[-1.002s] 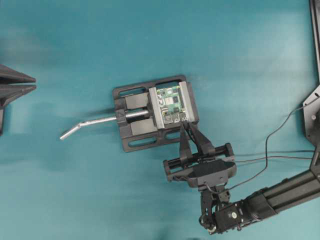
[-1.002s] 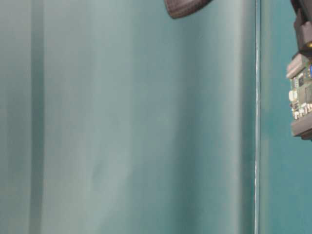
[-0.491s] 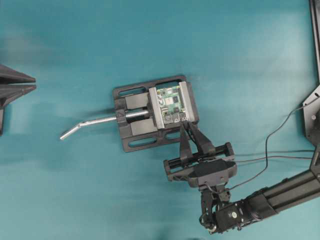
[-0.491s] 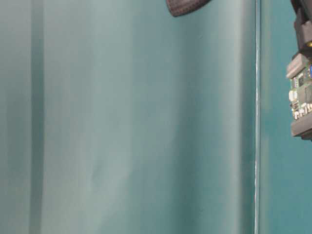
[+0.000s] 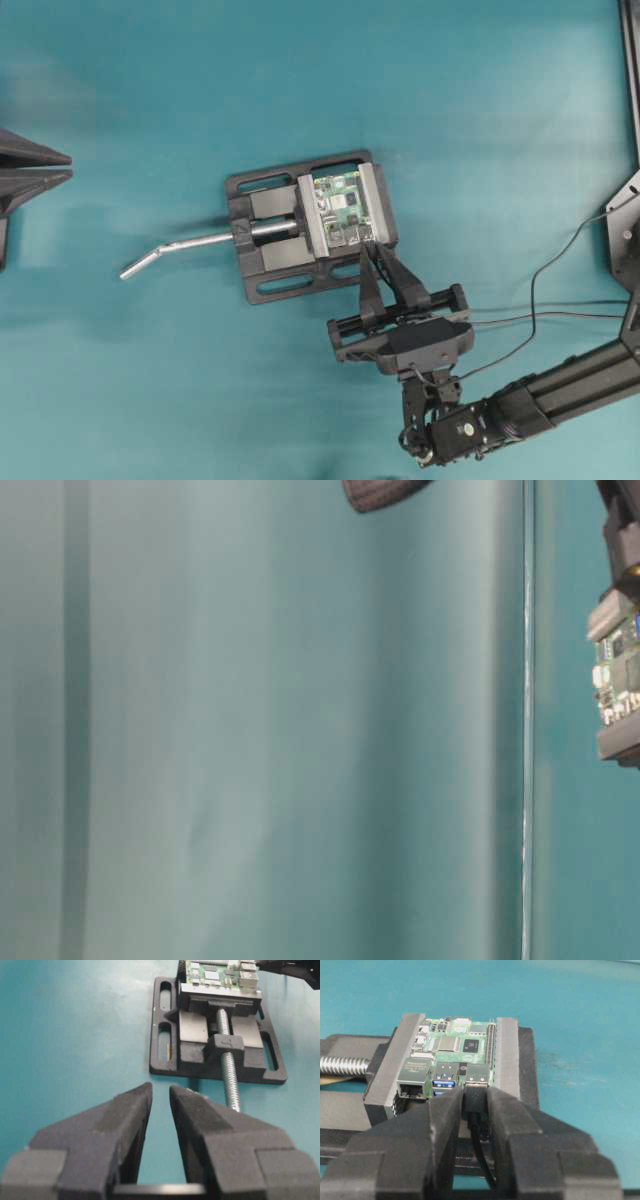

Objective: Insert the USB into the fixed PCB.

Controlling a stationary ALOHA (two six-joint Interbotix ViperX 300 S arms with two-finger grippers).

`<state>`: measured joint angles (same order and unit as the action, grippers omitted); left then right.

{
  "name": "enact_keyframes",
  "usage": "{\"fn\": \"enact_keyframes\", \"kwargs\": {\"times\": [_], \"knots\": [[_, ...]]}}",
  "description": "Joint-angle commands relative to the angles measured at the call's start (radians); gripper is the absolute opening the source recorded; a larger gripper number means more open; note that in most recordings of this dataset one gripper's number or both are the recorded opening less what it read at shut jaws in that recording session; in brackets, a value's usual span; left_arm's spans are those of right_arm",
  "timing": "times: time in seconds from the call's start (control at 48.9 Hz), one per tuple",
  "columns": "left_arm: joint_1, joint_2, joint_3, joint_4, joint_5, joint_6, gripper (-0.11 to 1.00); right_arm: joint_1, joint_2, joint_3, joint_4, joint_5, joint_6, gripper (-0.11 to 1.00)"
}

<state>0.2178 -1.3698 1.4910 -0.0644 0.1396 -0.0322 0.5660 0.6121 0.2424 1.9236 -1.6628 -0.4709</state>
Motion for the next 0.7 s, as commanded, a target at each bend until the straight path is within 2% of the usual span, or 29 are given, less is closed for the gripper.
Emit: {"fn": "enact_keyframes", "kwargs": {"times": [0.0,0.675], "knots": [[0.003,0.008,-0.029,0.002,-0.006,-0.002,0.28,-0.043,-0.040,0.002,-0.003,-0.005,0.000,0.21],[0.003,0.009,-0.029,0.002,-0.006,-0.002,0.28,-0.017,-0.040,0.002,-0.011,-0.009,0.000,0.21]]}}
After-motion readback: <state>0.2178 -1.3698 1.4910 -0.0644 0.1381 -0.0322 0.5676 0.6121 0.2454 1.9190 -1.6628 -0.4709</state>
